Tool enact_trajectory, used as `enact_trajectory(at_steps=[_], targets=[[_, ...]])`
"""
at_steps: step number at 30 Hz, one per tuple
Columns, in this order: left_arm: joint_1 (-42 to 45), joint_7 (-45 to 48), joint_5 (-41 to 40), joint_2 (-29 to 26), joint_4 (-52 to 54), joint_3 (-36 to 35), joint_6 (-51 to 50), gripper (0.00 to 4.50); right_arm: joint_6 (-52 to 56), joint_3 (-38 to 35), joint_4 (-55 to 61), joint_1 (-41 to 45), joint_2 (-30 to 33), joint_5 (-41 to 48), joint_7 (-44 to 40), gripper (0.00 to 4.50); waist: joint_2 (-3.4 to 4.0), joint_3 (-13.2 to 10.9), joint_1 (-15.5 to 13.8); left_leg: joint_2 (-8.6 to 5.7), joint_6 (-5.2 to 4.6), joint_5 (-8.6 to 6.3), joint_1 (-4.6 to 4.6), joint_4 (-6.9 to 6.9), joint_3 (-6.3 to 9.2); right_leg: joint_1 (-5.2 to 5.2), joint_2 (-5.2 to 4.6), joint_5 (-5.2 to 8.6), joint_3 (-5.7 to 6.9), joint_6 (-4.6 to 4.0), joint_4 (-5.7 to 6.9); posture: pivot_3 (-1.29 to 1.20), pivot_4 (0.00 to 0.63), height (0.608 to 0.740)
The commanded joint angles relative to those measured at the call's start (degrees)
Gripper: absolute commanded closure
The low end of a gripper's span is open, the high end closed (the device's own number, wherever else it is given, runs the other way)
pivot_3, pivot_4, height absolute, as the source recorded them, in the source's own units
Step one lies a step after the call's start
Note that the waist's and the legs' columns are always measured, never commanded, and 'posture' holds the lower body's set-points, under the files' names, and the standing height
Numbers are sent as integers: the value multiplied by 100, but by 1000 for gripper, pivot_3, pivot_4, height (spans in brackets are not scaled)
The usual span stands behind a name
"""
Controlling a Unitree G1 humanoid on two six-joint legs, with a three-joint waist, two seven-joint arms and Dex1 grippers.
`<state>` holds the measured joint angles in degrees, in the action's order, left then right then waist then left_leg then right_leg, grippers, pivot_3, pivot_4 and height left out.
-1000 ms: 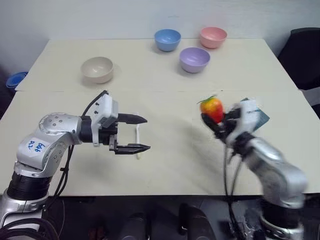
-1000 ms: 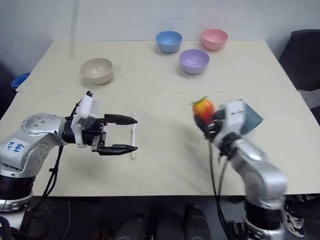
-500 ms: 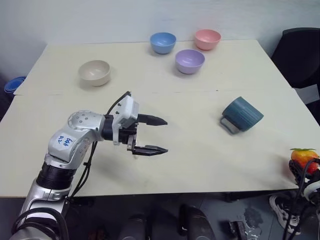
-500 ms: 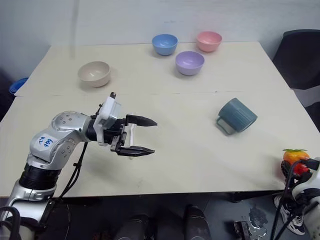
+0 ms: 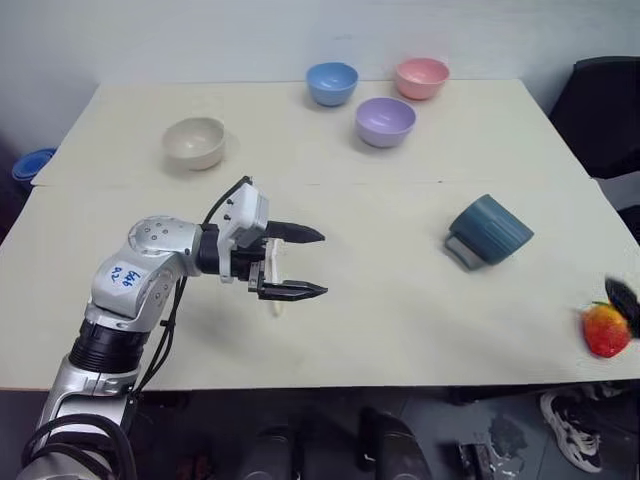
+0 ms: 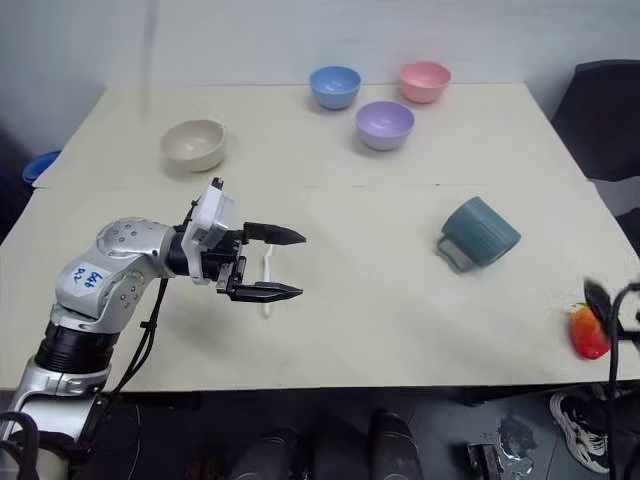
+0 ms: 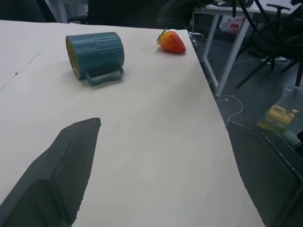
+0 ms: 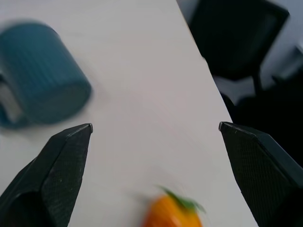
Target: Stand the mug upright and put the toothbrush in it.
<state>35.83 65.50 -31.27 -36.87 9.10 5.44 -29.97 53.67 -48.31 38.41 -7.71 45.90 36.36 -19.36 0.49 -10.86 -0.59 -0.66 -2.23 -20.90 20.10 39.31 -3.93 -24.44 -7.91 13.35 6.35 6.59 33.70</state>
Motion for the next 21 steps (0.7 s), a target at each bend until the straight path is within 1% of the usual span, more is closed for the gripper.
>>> enact_trajectory(at_steps=[1,2,4,5,7,10,13,16,19,21], targets=[[46,-102,54,-47,211,-125,62,0,259,1602,559,511,226,24,138,39,-8,2,-10,12,8,0,2,0,5,-1,12,1,0,-5,-4,0,150,740],[50,-131,65,-47,221,-132,61,0,362,2004,526,672,147,-87,326,39,-12,2,-24,22,18,-1,6,0,11,-2,25,2,0,-12,-10,0,150,740],[49,-235,42,-52,288,-195,6,0,472,3034,406,1058,-17,-412,634,39,-14,2,-50,28,24,-3,14,0,14,-10,32,6,6,-20,-12,0,150,740],[35,-270,24,-63,333,-220,-26,0,433,3416,356,1153,19,-568,632,39,-12,1,-84,28,24,-3,15,0,14,-11,33,6,10,-20,-12,0,150,740],[-9,-364,41,-86,405,-256,-41,0,229,3958,148,1285,195,-885,458,39,-12,1,-95,23,24,-4,29,6,9,-24,28,6,23,-20,-13,0,150,740],[-51,-505,44,-85,484,-318,-76,0,67,4308,-305,1583,282,-1136,313,39,-12,1,-104,22,20,-8,41,24,14,-22,27,6,33,-19,-18,0,150,740],[-83,-618,11,-103,574,-392,-116,0,-318,4697,-950,2052,387,-1559,184,660,-12,1,-94,23,9,-19,57,59,16,-19,27,-1,35,-8,-18,0,150,740],[-119,-711,6,-124,633,-451,-139,0,-410,4768,-1276,2358,331,-1666,78,1529,-15,-1,-71,24,1,-22,53,79,9,-10,27,-20,25,-4,-20,0,150,740],[-209,-801,-34,-156,767,-533,-205,0,-499,4872,-1675,2626,193,-1743,-88,1529,-15,-1,-72,31,4,-22,52,74,11,-14,34,-17,29,-10,-17,0,150,740],[-274,-851,-50,-169,861,-552,-233,0,-627,5003,-2139,2889,35,-1930,-106,1529,-15,-1,-68,33,7,-25,54,73,9,-14,36,-16,31,-11,-22,0,150,740]])
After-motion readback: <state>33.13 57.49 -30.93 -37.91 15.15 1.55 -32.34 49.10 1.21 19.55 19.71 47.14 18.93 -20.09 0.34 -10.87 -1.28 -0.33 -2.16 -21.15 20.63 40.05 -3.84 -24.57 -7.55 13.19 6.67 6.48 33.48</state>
